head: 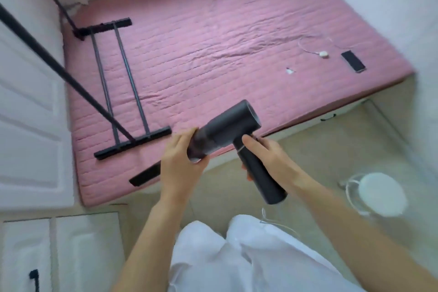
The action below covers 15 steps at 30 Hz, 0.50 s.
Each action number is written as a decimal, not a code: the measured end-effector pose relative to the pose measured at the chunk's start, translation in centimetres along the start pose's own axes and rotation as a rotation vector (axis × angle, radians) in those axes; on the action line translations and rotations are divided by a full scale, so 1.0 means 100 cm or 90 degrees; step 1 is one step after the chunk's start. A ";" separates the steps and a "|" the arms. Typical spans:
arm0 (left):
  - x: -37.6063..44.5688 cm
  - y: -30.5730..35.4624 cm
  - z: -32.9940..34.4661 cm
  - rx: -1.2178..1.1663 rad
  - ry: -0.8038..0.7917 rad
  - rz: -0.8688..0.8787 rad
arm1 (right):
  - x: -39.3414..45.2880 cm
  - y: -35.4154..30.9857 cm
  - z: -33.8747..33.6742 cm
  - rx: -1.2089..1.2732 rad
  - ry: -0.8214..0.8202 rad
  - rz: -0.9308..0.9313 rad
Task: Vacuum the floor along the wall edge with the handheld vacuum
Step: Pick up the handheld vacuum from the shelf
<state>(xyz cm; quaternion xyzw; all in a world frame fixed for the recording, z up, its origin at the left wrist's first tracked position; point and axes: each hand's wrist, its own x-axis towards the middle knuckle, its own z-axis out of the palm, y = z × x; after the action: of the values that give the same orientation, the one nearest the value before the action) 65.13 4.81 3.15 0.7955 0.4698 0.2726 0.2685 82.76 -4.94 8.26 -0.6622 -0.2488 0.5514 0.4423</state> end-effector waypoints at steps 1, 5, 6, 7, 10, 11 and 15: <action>0.006 0.019 0.024 -0.009 -0.032 0.022 | -0.007 0.005 -0.028 0.007 0.036 0.001; 0.026 0.073 0.077 -0.031 -0.123 0.081 | -0.024 0.017 -0.094 0.048 0.135 0.003; 0.033 0.090 0.094 -0.037 -0.152 0.100 | -0.029 0.019 -0.114 0.064 0.168 0.005; 0.038 0.102 0.106 -0.043 -0.173 0.116 | -0.031 0.021 -0.127 0.074 0.193 0.004; 0.060 0.143 0.148 -0.058 -0.218 0.167 | -0.035 0.022 -0.175 0.107 0.268 0.008; 0.071 0.159 0.168 -0.064 -0.234 0.189 | -0.034 0.022 -0.196 0.122 0.296 0.005; 0.111 0.210 0.235 -0.089 -0.289 0.263 | -0.023 0.016 -0.263 0.145 0.384 0.000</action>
<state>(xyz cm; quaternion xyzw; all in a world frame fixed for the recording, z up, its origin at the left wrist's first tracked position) 98.40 2.04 2.88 0.8943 0.2067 0.1681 0.3596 106.91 -15.83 8.05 -0.7418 -0.0432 0.3544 0.5676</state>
